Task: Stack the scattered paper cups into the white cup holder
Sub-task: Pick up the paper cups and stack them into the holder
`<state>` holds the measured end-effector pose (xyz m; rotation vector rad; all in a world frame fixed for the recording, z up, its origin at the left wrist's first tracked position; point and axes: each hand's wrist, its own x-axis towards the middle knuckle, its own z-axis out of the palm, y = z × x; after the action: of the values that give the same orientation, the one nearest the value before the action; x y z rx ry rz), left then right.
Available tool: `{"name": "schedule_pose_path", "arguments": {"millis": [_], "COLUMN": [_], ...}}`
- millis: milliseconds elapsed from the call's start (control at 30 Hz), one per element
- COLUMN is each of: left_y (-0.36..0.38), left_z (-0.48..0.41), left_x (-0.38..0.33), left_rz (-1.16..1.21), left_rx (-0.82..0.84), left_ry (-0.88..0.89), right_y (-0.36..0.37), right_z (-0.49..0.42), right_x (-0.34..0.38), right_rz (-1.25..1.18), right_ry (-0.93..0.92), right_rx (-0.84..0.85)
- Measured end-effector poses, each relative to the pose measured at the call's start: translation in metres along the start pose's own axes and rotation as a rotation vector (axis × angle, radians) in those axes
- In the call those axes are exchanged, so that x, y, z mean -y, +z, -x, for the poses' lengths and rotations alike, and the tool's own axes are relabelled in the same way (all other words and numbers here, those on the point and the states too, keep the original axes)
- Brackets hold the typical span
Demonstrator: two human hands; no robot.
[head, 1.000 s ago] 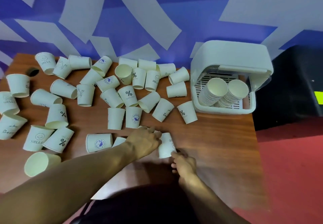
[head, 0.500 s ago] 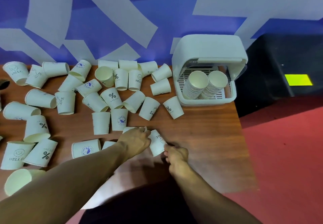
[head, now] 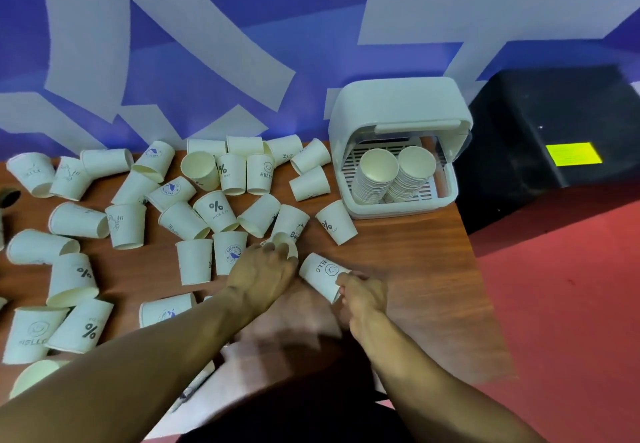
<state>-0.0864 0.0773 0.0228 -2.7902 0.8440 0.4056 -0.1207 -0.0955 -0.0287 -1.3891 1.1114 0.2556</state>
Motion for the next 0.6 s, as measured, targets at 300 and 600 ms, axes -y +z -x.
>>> {"name": "schedule_pose_path", "arguments": {"millis": [300,600], "left_y": [-0.044,-0.111], "left_z": [-0.02,-0.065], "left_x": [0.003,-0.02], "left_rz": [0.158,0.163], "left_rx": [-0.347,-0.674], "left_ry": [-0.156,-0.153], "right_y": [-0.034,-0.077], "right_z": [0.017,0.014], "right_x": [0.076,0.141], "right_rz": [0.037,0.311], "right_ry": [-0.374,-0.958], "right_rx": [0.039,-0.05]}}
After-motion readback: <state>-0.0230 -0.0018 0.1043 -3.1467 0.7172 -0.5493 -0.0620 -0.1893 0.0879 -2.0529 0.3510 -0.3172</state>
